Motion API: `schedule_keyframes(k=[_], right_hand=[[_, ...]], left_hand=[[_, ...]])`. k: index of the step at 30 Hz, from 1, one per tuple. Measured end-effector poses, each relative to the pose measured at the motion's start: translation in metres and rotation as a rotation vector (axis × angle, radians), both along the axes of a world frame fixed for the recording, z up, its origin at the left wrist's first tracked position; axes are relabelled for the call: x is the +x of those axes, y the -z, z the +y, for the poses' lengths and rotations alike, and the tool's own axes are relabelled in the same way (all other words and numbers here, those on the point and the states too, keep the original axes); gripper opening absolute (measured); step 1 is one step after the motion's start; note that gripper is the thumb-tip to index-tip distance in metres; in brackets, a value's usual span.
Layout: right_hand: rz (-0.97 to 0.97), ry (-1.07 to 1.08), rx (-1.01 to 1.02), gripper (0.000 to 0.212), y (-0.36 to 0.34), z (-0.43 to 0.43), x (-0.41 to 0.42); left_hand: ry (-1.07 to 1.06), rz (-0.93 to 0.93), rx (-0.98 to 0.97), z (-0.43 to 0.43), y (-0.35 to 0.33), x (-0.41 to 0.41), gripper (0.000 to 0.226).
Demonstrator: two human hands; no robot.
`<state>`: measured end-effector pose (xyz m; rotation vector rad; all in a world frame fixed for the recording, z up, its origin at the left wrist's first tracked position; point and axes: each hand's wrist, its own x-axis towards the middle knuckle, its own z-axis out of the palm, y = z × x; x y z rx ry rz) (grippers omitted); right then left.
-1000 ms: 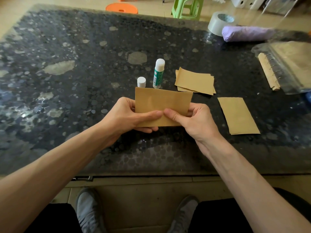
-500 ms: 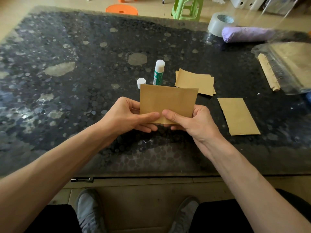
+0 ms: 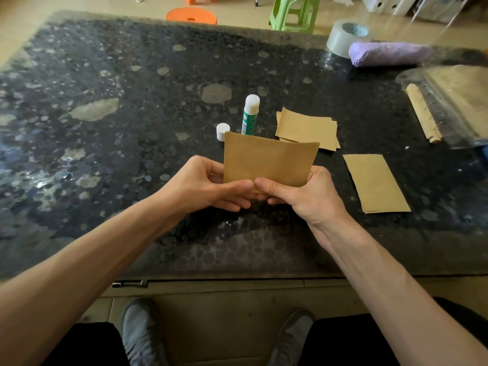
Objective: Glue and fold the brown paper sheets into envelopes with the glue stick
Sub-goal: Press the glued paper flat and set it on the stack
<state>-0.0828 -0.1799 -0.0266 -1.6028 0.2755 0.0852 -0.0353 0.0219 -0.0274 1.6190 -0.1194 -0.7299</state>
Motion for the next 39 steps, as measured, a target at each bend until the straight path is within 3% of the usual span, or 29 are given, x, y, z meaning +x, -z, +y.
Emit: schedule_keyframes(k=[21, 33, 39], right_hand=[[0.107, -0.043, 0.067, 0.031, 0.000, -0.009, 0.003], [0.109, -0.026, 0.042, 0.028, -0.001, -0.015, 0.003], [0.117, -0.004, 0.048, 0.023, -0.002, -0.016, 0.003]], left_hand=[[-0.085, -0.015, 0.050, 0.002, -0.001, 0.002, 0.025], [-0.123, 0.014, 0.037, 0.004, -0.002, 0.005, 0.034], [-0.134, 0.010, 0.045, 0.006, -0.003, 0.006, 0.028]])
